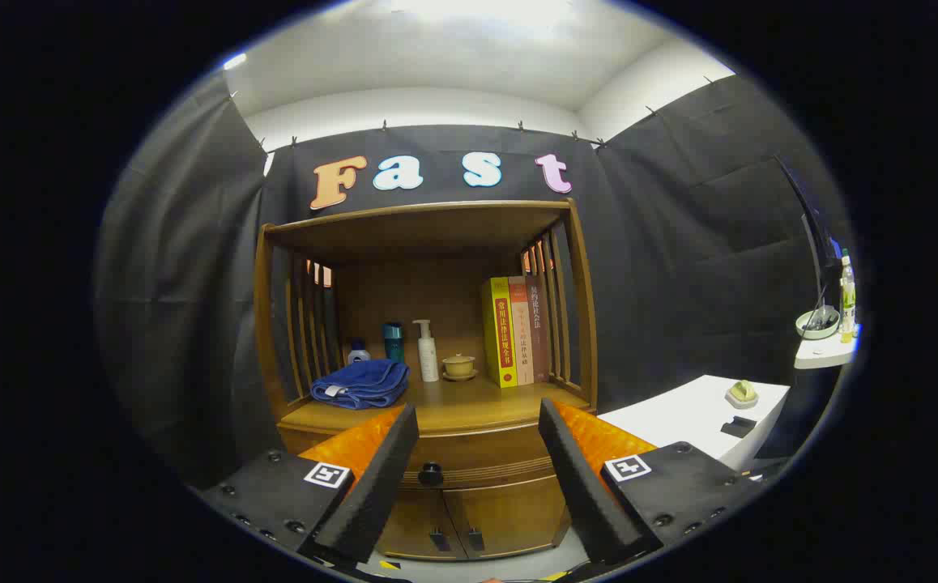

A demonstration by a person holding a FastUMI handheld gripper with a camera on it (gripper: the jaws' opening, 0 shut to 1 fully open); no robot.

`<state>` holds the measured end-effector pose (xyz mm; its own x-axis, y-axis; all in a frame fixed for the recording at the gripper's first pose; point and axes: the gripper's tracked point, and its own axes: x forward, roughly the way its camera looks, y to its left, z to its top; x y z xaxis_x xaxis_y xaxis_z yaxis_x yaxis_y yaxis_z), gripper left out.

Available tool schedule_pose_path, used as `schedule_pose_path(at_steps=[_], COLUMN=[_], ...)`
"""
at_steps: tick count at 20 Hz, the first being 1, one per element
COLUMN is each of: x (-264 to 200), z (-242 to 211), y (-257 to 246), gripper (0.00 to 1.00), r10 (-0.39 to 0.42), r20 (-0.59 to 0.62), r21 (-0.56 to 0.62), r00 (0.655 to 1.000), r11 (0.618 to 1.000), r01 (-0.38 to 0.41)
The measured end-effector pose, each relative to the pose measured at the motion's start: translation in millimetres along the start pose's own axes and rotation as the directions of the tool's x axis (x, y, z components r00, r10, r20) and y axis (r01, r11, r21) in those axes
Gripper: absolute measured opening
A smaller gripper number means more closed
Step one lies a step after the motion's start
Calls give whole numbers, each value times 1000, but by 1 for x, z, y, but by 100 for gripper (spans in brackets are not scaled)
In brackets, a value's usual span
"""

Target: Pull open the drawer, take out the items inside it, and place them on the countertop above the cabinet.

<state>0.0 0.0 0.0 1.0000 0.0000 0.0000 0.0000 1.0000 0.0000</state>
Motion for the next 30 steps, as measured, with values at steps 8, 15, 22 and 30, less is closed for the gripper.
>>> schedule_pose_path(at_steps=[8, 15, 22, 30], x=[0, 0, 0, 1], z=[-3, -5, -6, -6], y=[-1, 0, -2, -2], gripper=[99, 99, 99, 98], r10=[3, 2, 0, 1], r20=[-5, -7, -9, -9], r21=[-3, -1, 1, 1], r00=[1000, 1000, 1000, 1000], r11=[1000, 1000, 1000, 1000], r01=[-3, -2, 0, -1])
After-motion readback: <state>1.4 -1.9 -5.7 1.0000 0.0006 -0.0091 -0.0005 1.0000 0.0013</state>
